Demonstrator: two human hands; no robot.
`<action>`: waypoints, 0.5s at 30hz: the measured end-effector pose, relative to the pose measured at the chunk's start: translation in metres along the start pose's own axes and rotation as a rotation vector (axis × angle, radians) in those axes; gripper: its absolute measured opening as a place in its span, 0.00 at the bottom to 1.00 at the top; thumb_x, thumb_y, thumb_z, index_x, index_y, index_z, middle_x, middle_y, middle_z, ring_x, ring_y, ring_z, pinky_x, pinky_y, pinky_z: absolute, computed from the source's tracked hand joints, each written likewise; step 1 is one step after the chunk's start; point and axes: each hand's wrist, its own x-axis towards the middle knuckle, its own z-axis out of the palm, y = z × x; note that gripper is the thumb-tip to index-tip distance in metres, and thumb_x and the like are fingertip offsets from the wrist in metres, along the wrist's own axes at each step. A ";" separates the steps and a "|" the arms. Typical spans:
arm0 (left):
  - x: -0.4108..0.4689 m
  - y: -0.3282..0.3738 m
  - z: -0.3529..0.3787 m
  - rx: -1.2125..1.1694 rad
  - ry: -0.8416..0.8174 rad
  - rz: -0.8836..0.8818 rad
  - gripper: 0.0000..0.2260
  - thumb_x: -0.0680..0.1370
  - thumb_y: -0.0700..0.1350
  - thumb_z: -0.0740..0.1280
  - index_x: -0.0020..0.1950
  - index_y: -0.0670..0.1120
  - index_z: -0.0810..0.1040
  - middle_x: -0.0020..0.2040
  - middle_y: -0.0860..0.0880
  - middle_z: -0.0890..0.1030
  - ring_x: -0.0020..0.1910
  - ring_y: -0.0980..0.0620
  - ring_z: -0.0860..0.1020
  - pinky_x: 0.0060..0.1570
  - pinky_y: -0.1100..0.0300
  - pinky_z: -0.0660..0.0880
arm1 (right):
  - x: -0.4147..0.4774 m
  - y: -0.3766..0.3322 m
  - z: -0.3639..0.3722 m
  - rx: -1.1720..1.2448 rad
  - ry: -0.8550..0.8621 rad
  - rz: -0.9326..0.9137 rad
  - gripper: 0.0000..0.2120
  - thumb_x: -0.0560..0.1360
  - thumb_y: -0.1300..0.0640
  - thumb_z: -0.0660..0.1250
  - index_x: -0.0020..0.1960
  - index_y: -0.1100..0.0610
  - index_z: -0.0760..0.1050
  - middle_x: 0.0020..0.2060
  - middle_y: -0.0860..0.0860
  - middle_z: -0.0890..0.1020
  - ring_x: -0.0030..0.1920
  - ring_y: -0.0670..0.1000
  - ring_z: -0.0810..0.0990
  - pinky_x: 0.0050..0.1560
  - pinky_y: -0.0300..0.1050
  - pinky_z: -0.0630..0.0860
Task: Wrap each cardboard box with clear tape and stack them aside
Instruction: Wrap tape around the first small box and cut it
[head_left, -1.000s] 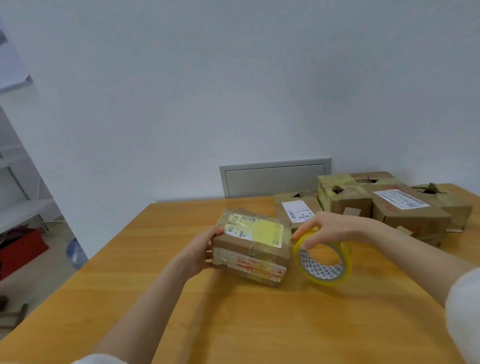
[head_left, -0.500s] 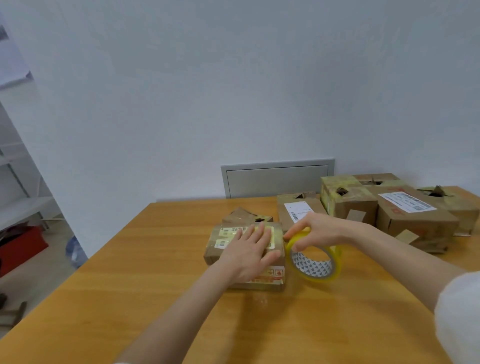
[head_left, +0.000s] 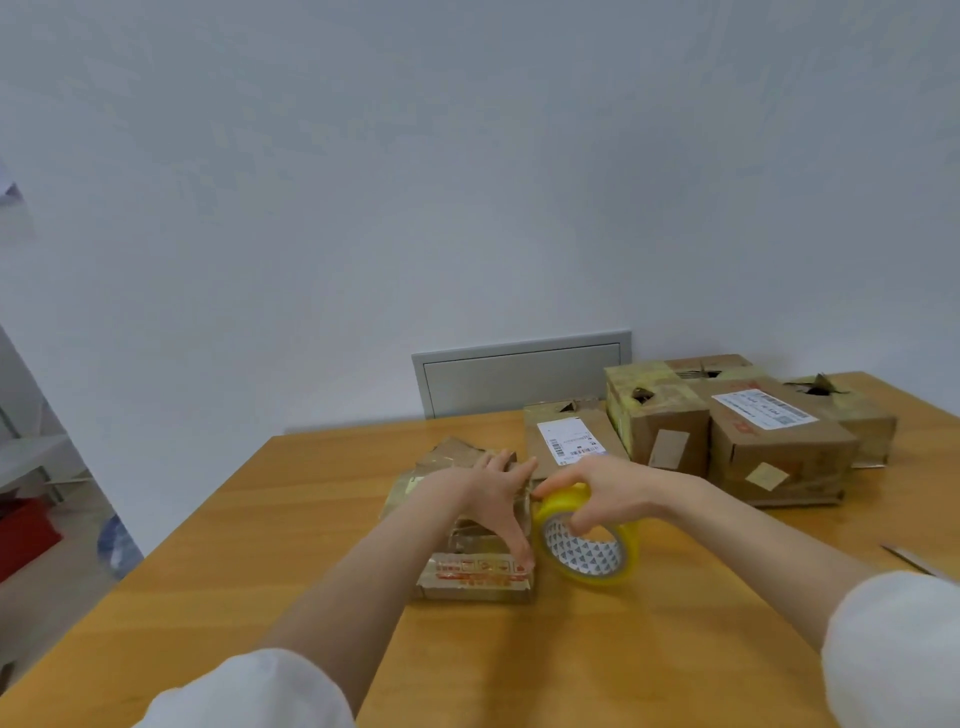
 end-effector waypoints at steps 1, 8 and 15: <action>0.002 -0.001 0.001 -0.003 0.002 0.001 0.54 0.66 0.63 0.74 0.77 0.57 0.38 0.79 0.48 0.41 0.77 0.43 0.40 0.73 0.37 0.51 | 0.000 0.001 0.001 0.004 -0.001 -0.002 0.30 0.71 0.60 0.69 0.70 0.41 0.69 0.71 0.48 0.69 0.67 0.50 0.69 0.61 0.44 0.72; -0.006 -0.017 -0.014 -0.333 0.257 0.084 0.52 0.64 0.61 0.76 0.78 0.57 0.47 0.76 0.49 0.55 0.74 0.45 0.57 0.71 0.43 0.62 | -0.009 -0.010 -0.042 0.055 0.372 -0.089 0.31 0.67 0.51 0.75 0.68 0.45 0.70 0.61 0.42 0.74 0.59 0.46 0.74 0.56 0.42 0.74; -0.029 -0.016 -0.020 -0.983 0.448 0.314 0.33 0.72 0.42 0.74 0.71 0.59 0.62 0.55 0.61 0.78 0.50 0.69 0.78 0.44 0.72 0.75 | -0.024 -0.036 -0.099 0.426 0.502 -0.228 0.22 0.69 0.53 0.76 0.60 0.44 0.74 0.50 0.38 0.74 0.50 0.41 0.74 0.46 0.36 0.72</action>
